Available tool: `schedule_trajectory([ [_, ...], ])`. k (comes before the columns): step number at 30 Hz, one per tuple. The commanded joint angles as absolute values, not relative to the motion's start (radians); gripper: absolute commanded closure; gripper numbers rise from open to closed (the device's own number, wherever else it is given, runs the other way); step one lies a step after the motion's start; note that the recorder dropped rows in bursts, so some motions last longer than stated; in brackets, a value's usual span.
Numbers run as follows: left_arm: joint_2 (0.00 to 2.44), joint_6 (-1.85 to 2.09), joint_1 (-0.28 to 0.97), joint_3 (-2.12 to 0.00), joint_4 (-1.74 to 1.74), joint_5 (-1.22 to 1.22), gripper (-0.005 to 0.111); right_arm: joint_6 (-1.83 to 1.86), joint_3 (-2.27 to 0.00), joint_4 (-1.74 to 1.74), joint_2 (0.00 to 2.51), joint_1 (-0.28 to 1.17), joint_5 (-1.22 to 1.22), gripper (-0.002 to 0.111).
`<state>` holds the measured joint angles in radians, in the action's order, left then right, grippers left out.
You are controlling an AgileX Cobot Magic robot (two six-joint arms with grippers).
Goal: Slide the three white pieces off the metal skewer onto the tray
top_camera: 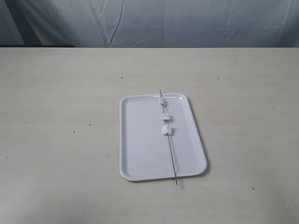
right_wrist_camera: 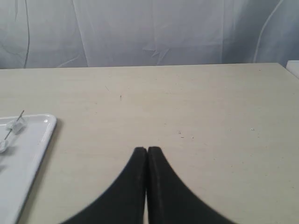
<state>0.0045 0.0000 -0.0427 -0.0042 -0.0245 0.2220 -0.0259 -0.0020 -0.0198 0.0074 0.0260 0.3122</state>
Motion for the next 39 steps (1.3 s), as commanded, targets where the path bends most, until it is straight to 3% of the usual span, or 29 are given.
schedule_trajectory([
  [1,0.0,0.0,-0.037,0.0,-0.026,0.208,0.107,-0.028,0.0,-0.019,0.0,0.02,0.304,0.109],
  [28,0.0,0.0,-0.037,0.0,-0.026,0.208,0.107,-0.028,0.0,-0.019,0.0,0.02,0.295,0.109],
  [34,0.0,0.0,-0.037,0.0,-0.073,0.186,0.107,-0.028,0.0,-0.019,0.0,0.02,0.158,0.109],
  [39,0.0,0.0,-0.037,0.0,-0.073,0.025,0.107,-0.028,0.0,-0.056,0.0,0.02,-0.014,0.109],
])
